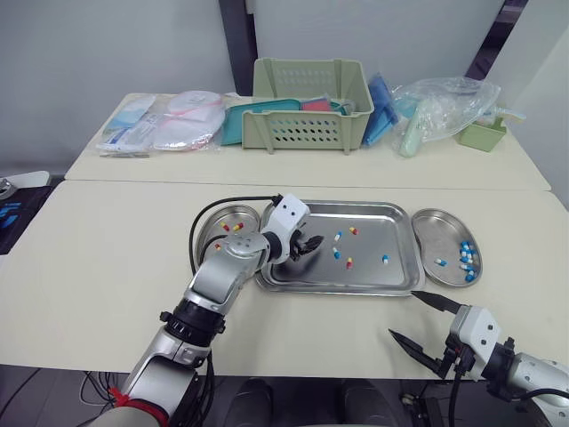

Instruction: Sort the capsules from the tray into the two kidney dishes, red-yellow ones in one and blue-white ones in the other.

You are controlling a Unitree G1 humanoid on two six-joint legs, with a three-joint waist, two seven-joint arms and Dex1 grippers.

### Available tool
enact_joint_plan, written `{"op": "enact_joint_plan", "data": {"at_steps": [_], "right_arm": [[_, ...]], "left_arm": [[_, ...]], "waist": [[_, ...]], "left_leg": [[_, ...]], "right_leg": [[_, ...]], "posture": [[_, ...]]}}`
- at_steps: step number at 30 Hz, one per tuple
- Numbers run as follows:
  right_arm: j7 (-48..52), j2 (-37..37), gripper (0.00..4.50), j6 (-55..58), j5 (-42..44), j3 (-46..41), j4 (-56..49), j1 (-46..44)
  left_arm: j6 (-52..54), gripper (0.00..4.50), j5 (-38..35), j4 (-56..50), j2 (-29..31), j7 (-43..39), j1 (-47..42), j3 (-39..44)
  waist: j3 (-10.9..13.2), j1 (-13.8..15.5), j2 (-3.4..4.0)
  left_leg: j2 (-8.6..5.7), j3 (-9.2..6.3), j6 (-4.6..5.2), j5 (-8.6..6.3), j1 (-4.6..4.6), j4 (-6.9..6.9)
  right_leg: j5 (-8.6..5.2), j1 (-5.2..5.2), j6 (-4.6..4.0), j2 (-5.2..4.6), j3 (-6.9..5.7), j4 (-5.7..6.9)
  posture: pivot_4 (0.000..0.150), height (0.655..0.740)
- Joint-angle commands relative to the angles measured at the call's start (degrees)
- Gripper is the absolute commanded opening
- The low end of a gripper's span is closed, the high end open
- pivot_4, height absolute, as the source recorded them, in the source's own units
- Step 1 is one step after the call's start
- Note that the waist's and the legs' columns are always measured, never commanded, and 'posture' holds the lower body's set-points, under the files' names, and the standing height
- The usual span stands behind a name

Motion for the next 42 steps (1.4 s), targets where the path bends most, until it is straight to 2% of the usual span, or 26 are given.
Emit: {"op": "enact_joint_plan", "data": {"at_steps": [1,6,9,16,17,22,26,31,36,42], "right_arm": [[-0.9,0.4,4.50,-1.1,-0.2,0.2,-2.2,0.4],[-1.8,0.6,4.50,-0.8,-0.2,0.4,-2.9,0.8],[-2.2,0.6,4.50,-0.6,-0.2,0.5,-3.5,1.2],[-3.0,0.5,4.50,0.3,-0.1,0.7,-4.7,1.4],[-3.1,0.5,4.50,0.4,-0.1,0.7,-4.8,1.3],[-3.1,0.1,4.50,0.5,-0.2,0.8,-5.0,1.2],[-2.4,-0.6,4.50,0.2,-0.4,1.1,-5.1,0.9],[0.8,-2.0,4.50,-0.2,0.2,4.5,-3.7,-3.3],[3.3,-1.9,4.50,0.7,0.9,8.5,-1.6,-10.2],[4.2,-1.2,4.50,2.2,1.8,11.4,0.2,-17.1]], "left_arm": [[-2.2,2.91,2.0,2.1,-1.1,-1.4,-1.4,-1.1],[-2.5,2.91,3.1,5.1,-1.7,-3.8,-1.8,-1.5],[-2.1,2.33,3.6,5.8,-1.8,-5.3,-1.6,-1.7],[-1.3,0.15,4.2,6.0,-1.5,-6.8,-1.2,-0.9],[-1.2,0.03,4.2,5.8,-1.5,-7.1,-1.0,-0.9],[-0.7,0.03,3.2,2.0,-1.1,-7.6,-0.8,1.4],[3.0,0.03,0.9,-6.4,1.8,-8.6,-0.9,4.8],[15.2,0.03,-4.9,-21.8,10.1,-8.0,3.1,16.1],[21.0,0.03,-6.8,-26.0,14.8,-5.6,6.6,23.8],[22.0,0.03,-7.7,-26.2,17.3,-4.4,11.2,26.9]], "waist": [[0.0,0.0,0.00],[0.0,0.1,0.01],[0.0,0.1,0.02],[0.0,0.1,0.04],[0.0,0.1,0.04],[0.0,0.1,0.04],[0.0,0.0,0.03],[0.0,-0.5,0.07],[0.0,0.0,0.04],[0.0,0.2,-0.03]], "left_leg": [[0.00,0.00,0.00,0.00,0.00,0.00],[0.00,-0.01,0.00,0.00,0.00,0.01],[0.00,-0.01,0.00,0.00,0.00,0.01],[0.00,-0.02,0.00,0.00,0.01,0.01],[0.00,-0.02,0.00,0.00,0.01,0.01],[0.00,-0.02,0.00,0.00,0.01,0.01],[0.01,-0.02,0.00,0.00,-0.01,0.01],[0.06,-0.02,0.00,0.00,0.03,-0.03],[0.02,-0.04,0.00,0.00,0.01,0.02],[0.03,-0.09,0.00,0.00,-0.03,0.03]], "right_leg": [[0.00,0.00,0.00,0.00,0.00,0.00],[0.00,0.01,0.00,0.00,0.00,0.00],[0.00,0.01,0.00,0.00,-0.01,0.00],[0.00,0.02,0.00,0.00,-0.01,0.00],[0.00,0.02,0.00,0.00,-0.01,0.00],[0.00,0.02,0.00,0.00,-0.01,0.00],[0.00,-0.01,0.00,0.00,-0.01,0.01],[0.00,-0.03,0.00,0.02,0.01,0.02],[0.00,0.01,0.01,0.00,-0.02,0.01],[0.00,-0.02,0.00,-0.01,-0.06,0.00]], "posture": [[0.150,0.7400],[0.150,0.7400],[0.150,0.7400],[0.150,0.7400],[0.150,0.7400],[0.150,0.7400],[0.150,0.7400],[0.150,0.7400],[0.150,0.7400],[0.150,0.7400]]}}
